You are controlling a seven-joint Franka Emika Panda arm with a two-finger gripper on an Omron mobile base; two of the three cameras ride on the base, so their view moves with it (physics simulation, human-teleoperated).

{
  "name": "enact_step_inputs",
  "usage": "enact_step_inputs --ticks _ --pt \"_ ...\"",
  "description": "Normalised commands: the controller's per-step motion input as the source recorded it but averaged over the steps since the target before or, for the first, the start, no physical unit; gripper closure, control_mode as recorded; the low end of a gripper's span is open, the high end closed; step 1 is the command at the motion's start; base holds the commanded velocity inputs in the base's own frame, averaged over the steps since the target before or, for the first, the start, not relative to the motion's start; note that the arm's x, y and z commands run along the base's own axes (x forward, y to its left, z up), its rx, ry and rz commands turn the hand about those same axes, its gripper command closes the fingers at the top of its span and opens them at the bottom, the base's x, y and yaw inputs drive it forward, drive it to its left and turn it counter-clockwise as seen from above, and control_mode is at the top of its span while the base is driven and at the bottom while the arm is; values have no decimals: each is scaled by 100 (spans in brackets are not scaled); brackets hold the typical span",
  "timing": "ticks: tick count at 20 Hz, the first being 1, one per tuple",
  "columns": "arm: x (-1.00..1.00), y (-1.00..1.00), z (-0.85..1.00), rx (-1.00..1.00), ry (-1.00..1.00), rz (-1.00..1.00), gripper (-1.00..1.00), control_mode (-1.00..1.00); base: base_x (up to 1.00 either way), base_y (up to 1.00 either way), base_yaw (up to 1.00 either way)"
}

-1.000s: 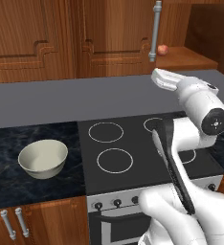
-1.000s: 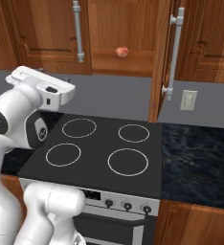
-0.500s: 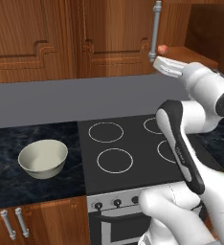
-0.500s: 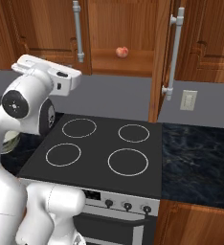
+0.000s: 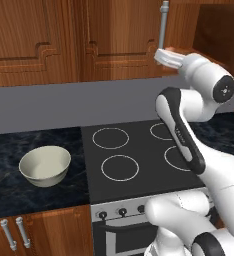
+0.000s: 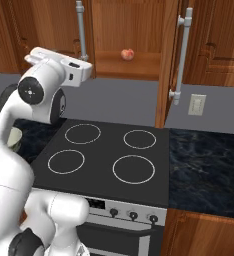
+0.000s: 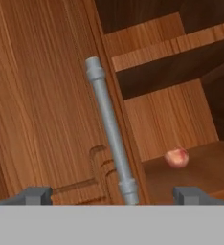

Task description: Open the cabinet. Pick the orange and peach from the cabinet and place them into the bowl. Then close the cabinet.

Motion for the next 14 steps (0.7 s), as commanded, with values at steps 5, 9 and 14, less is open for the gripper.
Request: enact_step_inputs --ticks 5,9,14 --pt "75 0 0 0 10 0 -100 -100 0 0 0" --pt "86 0 0 0 11 0 -100 -100 0 0 0" --pt "87 -1 0 0 10 0 -100 -100 0 0 0"
